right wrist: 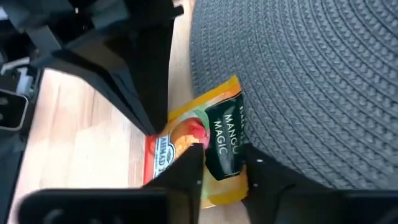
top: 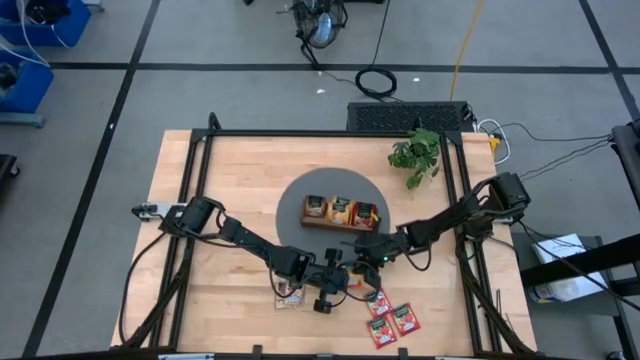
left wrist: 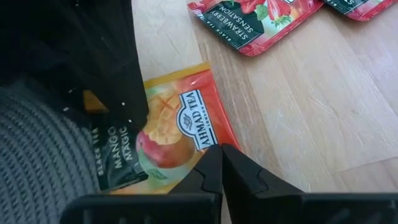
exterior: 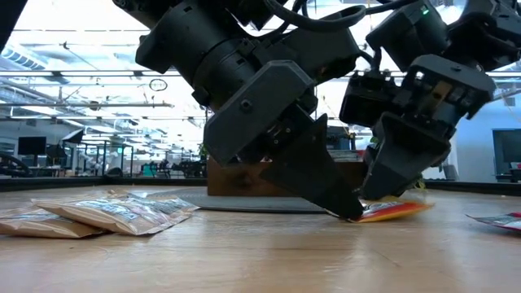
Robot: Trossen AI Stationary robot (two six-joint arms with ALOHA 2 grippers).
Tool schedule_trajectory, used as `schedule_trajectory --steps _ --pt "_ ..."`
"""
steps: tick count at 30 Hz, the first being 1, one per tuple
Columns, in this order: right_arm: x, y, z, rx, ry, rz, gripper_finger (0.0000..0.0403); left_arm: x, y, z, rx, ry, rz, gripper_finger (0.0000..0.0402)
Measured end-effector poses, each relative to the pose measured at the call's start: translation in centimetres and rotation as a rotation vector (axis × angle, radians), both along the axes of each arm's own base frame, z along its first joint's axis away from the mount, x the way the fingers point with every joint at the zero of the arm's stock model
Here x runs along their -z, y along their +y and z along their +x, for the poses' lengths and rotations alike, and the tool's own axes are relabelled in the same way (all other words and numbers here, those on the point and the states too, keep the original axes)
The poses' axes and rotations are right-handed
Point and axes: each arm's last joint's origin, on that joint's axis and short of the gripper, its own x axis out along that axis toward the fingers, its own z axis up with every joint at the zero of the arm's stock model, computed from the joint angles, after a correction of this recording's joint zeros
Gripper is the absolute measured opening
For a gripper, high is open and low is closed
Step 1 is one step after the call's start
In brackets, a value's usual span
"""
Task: Pick & Place Tea
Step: Put the yellow tea bag into the middle compartment of the wooden organizer
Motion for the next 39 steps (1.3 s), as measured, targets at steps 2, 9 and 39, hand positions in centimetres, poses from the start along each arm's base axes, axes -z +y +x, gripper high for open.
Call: schedule_trajectory --steps 2,9,39 --pt "0.0 0.2 -0.1 -0.018 -0.005 -0.017 0.0033 0.0 0.0 0.0 0.0 0.001 0.0 0.0009" --pt "-0.3 1.2 -0.4 -0.064 -0.046 -0.082 0.0005 -0.5 -0.1 0.0 -0.022 -0.023 0.012 0.0024" --pt "-9.0 -6.4 1.0 0.004 -0.286 -0.759 0.0 -8.9 -6.8 -10.8 -0.279 -0.066 0.497 0.0139"
